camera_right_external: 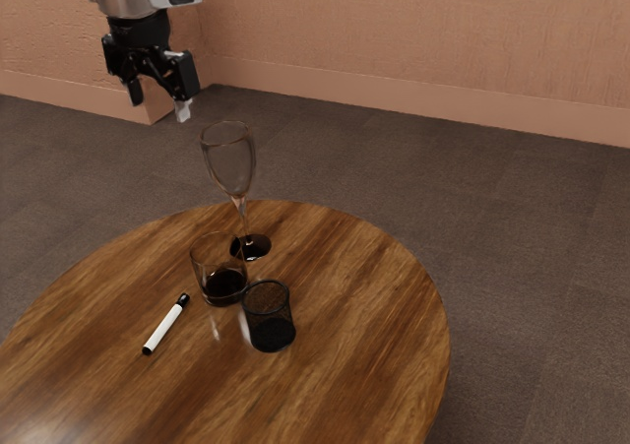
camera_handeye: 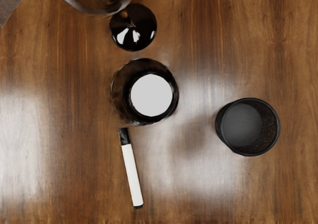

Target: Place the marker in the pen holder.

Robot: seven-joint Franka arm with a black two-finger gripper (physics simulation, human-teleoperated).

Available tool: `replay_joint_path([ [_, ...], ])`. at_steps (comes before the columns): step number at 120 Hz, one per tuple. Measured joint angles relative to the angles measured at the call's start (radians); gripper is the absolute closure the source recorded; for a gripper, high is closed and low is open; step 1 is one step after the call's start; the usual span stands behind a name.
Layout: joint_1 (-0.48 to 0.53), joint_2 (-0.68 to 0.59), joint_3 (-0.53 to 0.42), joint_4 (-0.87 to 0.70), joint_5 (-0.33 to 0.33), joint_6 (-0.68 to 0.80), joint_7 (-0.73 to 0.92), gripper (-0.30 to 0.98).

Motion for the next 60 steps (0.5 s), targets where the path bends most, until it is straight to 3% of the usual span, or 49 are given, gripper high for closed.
replay_joint_path([
  [41, -0.038, -0.005, 0.005, -0.051, 0.002, -0.064, -0.026, 0.00],
  [47, -0.053, -0.016, 0.035, -0.206, 0.002, -0.023, -0.030, 0.00],
  [52, -0.108, -0.035, 0.124, -0.386, 0.003, 0.044, -0.036, 0.00],
  [60, -0.099, -0.047, 0.224, -0.590, 0.004, 0.164, -0.046, 0.00],
])
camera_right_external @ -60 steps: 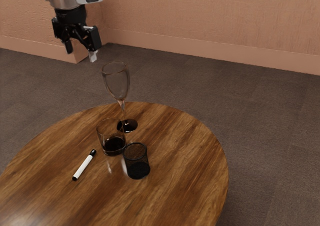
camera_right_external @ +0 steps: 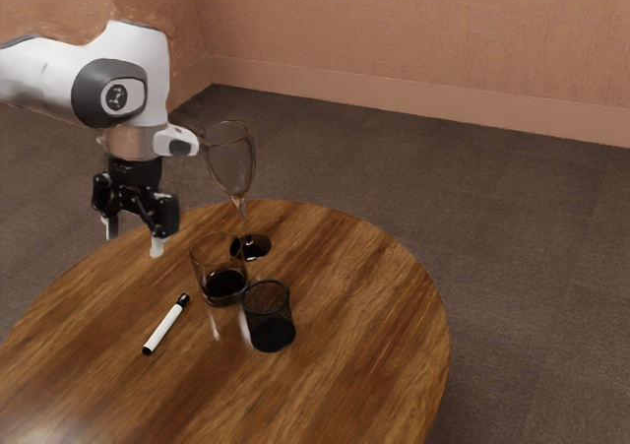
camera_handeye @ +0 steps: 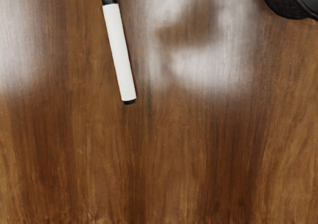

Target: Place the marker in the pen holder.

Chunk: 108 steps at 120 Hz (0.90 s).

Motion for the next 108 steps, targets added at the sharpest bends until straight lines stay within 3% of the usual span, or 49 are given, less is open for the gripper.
replay_joint_path([
  [20, -0.026, 0.002, 0.083, -0.246, 0.005, 0.245, -0.025, 0.00],
  [41, -0.035, 0.023, 0.119, -0.333, 0.008, 0.431, -0.051, 0.00],
  [53, -0.059, 0.089, 0.120, -0.347, 0.009, 0.560, -0.056, 0.00],
  [89, -0.118, 0.155, 0.165, -0.361, 0.008, 0.736, -0.078, 0.00],
  [108, -0.017, 0.163, 0.206, -0.380, 0.006, 0.792, -0.071, 0.03],
])
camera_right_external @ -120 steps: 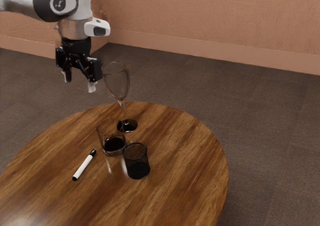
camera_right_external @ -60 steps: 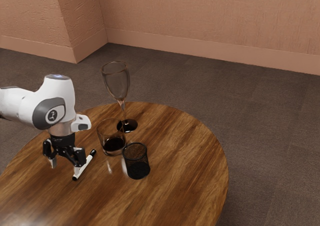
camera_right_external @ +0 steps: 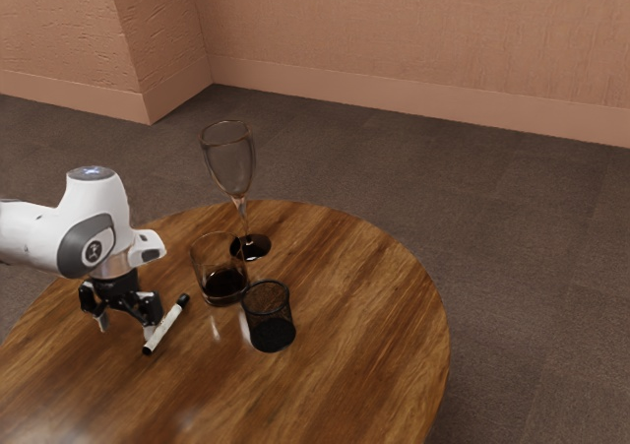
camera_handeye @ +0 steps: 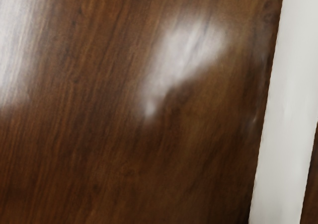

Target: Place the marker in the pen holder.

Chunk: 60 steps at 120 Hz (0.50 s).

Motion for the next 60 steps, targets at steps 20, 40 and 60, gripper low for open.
replay_joint_path([
  [20, -0.018, 0.017, 0.002, 0.005, -0.004, 0.034, 0.006, 0.06],
  [40, -0.029, 0.037, 0.002, 0.005, -0.014, 0.056, 0.009, 0.09],
  [60, -0.034, 0.031, 0.002, 0.004, -0.020, 0.064, 0.012, 0.13],
])
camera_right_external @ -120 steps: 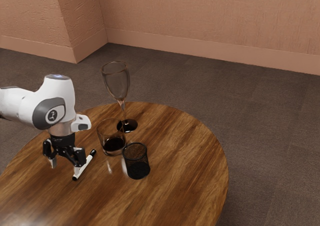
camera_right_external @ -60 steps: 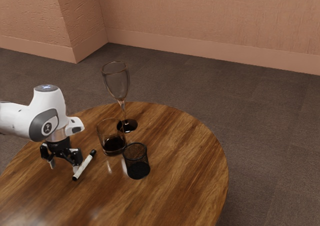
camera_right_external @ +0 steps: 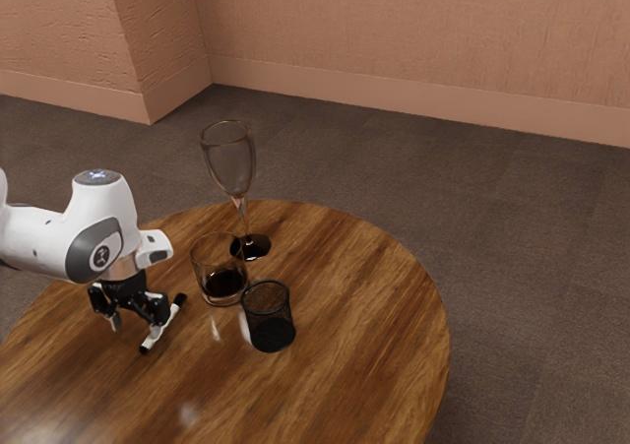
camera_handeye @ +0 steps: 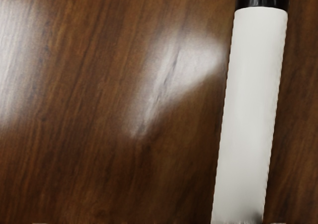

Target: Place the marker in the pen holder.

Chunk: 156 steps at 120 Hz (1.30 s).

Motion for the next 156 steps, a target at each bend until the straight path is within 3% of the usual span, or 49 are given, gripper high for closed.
replay_joint_path([
  [56, -0.001, 0.007, 0.001, -0.003, -0.035, 0.005, -0.001, 0.68],
  [89, 0.005, 0.016, 0.003, 0.000, -0.049, 0.006, -0.006, 0.78],
  [97, 0.002, -0.031, 0.004, 0.005, -0.044, -0.013, -0.009, 0.79],
  [110, 0.002, -0.200, 0.005, 0.052, -0.001, -0.121, -0.014, 0.79],
  [124, 0.016, -0.271, 0.012, 0.168, 0.062, -0.286, -0.018, 0.79],
  [142, -0.019, -0.267, -0.035, 0.342, 0.128, -0.560, -0.016, 0.79],
  [156, -0.156, -0.196, -0.046, 0.484, 0.173, -0.747, -0.010, 0.79],
])
